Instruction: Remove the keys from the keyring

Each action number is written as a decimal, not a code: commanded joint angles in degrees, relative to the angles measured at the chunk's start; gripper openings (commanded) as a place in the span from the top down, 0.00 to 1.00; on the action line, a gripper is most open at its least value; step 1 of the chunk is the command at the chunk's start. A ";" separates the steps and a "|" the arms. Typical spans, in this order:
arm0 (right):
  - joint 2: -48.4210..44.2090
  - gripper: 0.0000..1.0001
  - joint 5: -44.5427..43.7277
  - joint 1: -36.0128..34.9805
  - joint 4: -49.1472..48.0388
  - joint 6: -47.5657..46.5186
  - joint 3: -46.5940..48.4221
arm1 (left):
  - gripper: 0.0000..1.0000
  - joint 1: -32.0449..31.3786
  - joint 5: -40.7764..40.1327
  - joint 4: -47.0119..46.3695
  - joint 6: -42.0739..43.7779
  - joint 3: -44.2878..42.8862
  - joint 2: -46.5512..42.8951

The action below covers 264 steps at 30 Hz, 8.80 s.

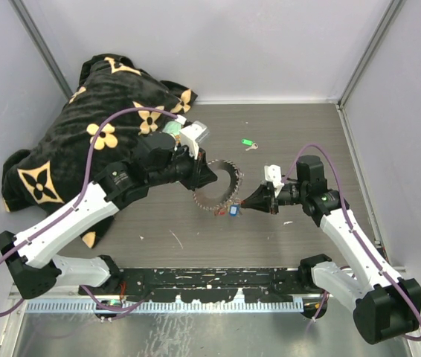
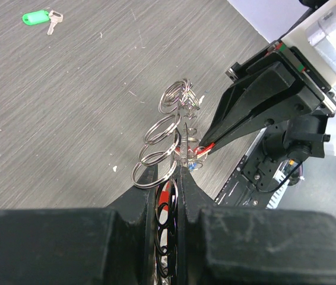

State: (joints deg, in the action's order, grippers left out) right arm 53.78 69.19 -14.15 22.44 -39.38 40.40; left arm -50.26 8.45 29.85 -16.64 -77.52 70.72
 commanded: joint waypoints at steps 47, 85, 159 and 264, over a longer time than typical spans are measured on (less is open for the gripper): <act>-0.08 0.99 -4.29 -3.29 10.13 -13.65 4.07 | 1.00 -0.15 -3.79 -28.10 -3.01 21.97 -11.43; 3.83 0.99 -19.39 -4.31 7.86 -12.89 4.54 | 1.00 -0.65 -8.43 -57.77 -8.96 40.57 -14.35; 4.83 0.99 -29.98 -5.43 19.14 -12.79 15.61 | 1.00 -2.43 -15.25 -75.05 -17.80 47.06 -5.18; 4.65 0.99 -21.02 -2.03 57.41 -66.39 33.29 | 0.49 -6.33 21.05 -55.75 15.85 28.60 -2.81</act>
State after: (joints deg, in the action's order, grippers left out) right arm 58.24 49.58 -15.18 78.37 -96.57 70.11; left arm -57.34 24.51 -16.53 -0.58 -47.13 66.35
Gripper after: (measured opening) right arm 0.053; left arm 0.551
